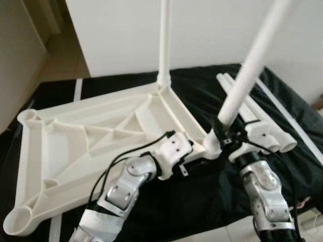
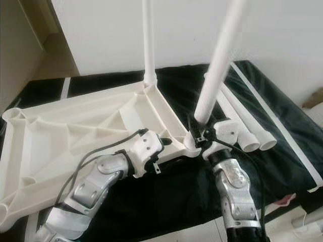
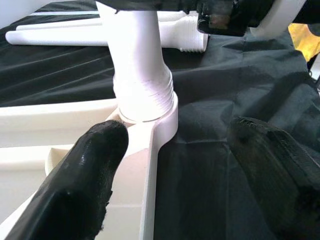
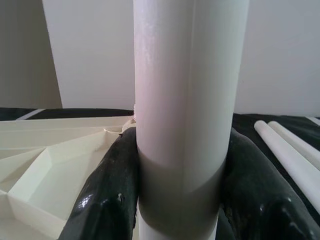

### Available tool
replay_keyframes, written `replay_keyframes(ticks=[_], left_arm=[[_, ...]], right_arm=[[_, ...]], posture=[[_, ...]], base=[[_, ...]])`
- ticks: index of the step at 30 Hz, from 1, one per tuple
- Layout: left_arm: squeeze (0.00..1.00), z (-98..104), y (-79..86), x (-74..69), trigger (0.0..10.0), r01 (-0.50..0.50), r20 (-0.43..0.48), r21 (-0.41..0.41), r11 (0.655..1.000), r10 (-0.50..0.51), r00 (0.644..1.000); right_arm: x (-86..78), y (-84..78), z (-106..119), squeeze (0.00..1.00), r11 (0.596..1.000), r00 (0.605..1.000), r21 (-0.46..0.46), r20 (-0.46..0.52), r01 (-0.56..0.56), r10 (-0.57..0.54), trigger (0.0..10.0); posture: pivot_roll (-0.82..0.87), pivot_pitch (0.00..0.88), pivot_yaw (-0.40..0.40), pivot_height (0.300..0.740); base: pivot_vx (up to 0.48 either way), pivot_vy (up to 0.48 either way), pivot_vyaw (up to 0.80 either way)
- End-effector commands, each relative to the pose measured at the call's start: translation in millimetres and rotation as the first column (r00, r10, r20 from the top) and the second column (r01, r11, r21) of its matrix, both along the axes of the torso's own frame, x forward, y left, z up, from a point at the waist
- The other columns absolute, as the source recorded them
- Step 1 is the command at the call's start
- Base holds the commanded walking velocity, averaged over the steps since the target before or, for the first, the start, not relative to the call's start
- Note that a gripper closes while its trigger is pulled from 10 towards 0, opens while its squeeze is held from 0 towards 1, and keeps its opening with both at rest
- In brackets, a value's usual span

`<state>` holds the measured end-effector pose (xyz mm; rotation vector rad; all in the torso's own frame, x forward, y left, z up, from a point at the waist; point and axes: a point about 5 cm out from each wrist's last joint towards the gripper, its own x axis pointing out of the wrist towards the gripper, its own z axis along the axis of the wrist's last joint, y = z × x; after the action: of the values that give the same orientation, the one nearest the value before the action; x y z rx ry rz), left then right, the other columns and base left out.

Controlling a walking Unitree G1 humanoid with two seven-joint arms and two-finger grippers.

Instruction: Building children table

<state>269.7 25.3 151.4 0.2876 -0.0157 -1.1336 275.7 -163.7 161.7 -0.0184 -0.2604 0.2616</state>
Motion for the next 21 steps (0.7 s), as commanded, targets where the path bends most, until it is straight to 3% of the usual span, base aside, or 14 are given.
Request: replay_keyframes(ticks=[1,7,16,21], left_arm=[[0.00,2.4,-0.8,0.1,10.0,-0.003,0.002,-0.003,1.000,0.003,1.000],[0.00,2.8,-0.4,-0.4,10.0,-0.010,0.003,-0.005,1.000,0.010,1.000],[0.00,2.7,0.5,-1.1,10.0,-0.019,-0.001,-0.007,1.000,0.019,1.000],[0.00,2.8,0.7,-1.4,10.0,-0.016,-0.003,-0.007,1.000,0.016,1.000]], right_arm=[[-0.6,0.8,-31.2,0.00,1.000,0.985,-0.028,-0.175,-0.008,0.003,10.0],[6.0,0.4,-25.9,0.00,0.997,0.984,-0.069,-0.179,-0.036,0.023,10.0],[5.6,-12.6,-34.9,0.00,0.997,0.971,0.044,-0.234,0.069,-0.056,10.0],[5.3,-14.2,-32.8,0.00,0.994,0.971,0.045,-0.222,0.103,-0.091,10.0]], posture=[[-0.04,0.032,0.006,0.740],[-0.03,0.035,-0.005,0.740],[-0.03,0.039,-0.007,0.740],[-0.04,0.043,-0.003,0.740]], base=[[0.000,0.000,0.00],[0.000,0.000,0.00],[0.000,0.000,0.00],[0.000,0.000,0.00]])
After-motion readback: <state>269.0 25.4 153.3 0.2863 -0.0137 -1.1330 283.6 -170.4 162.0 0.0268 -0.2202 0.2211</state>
